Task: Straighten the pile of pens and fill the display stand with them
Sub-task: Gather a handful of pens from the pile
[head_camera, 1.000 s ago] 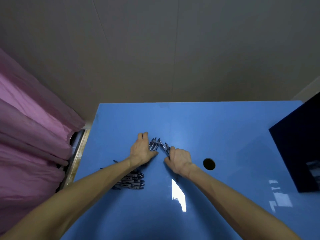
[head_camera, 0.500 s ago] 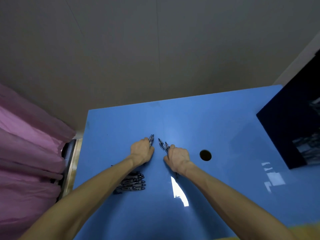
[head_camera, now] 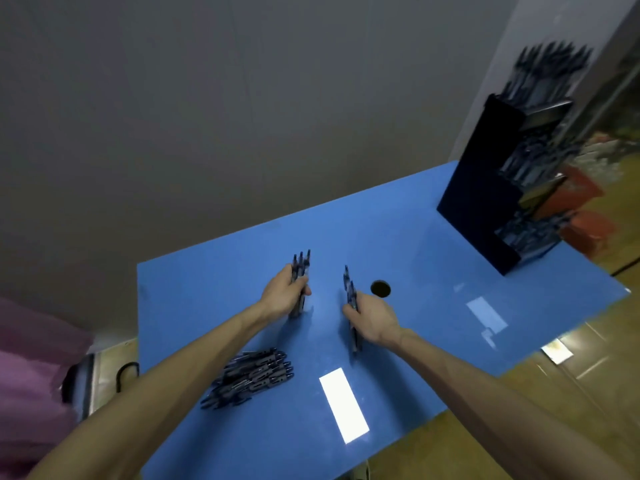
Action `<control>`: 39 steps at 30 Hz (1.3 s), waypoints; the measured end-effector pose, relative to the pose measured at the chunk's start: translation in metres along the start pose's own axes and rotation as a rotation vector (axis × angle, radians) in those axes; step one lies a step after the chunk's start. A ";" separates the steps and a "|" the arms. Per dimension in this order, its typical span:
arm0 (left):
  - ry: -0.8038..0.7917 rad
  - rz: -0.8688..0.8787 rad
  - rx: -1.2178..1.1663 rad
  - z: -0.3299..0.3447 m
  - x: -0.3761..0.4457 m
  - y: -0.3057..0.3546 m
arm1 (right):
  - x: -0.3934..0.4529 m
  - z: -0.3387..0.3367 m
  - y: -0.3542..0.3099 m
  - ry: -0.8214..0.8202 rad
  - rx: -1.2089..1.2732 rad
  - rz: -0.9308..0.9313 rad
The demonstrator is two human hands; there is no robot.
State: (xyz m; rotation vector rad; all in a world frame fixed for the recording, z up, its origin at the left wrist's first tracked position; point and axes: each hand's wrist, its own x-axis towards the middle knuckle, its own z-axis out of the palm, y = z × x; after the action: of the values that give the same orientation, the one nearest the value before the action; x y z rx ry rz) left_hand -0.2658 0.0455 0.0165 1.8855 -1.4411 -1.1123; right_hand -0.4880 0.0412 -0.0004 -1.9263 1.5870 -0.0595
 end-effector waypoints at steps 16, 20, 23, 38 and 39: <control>-0.013 0.269 -0.229 0.113 -0.032 0.211 | -0.106 -0.188 0.126 0.562 0.386 0.070; 0.021 0.273 -0.267 0.172 -0.043 0.273 | -0.144 -0.241 0.182 0.653 0.284 0.107; 0.083 0.266 -0.298 0.204 -0.048 0.323 | -0.160 -0.284 0.223 0.626 0.337 0.038; 0.221 0.339 -0.255 0.261 -0.011 0.457 | -0.113 -0.418 0.317 0.635 0.700 -0.102; 0.227 0.344 -0.251 0.262 -0.001 0.460 | -0.103 -0.423 0.321 0.620 0.699 -0.112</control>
State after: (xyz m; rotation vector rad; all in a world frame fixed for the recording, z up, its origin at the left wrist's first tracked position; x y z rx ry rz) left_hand -0.7296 -0.0724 0.2429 1.4695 -1.3614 -0.8399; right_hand -0.9704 -0.0745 0.2159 -1.4814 1.5171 -1.1903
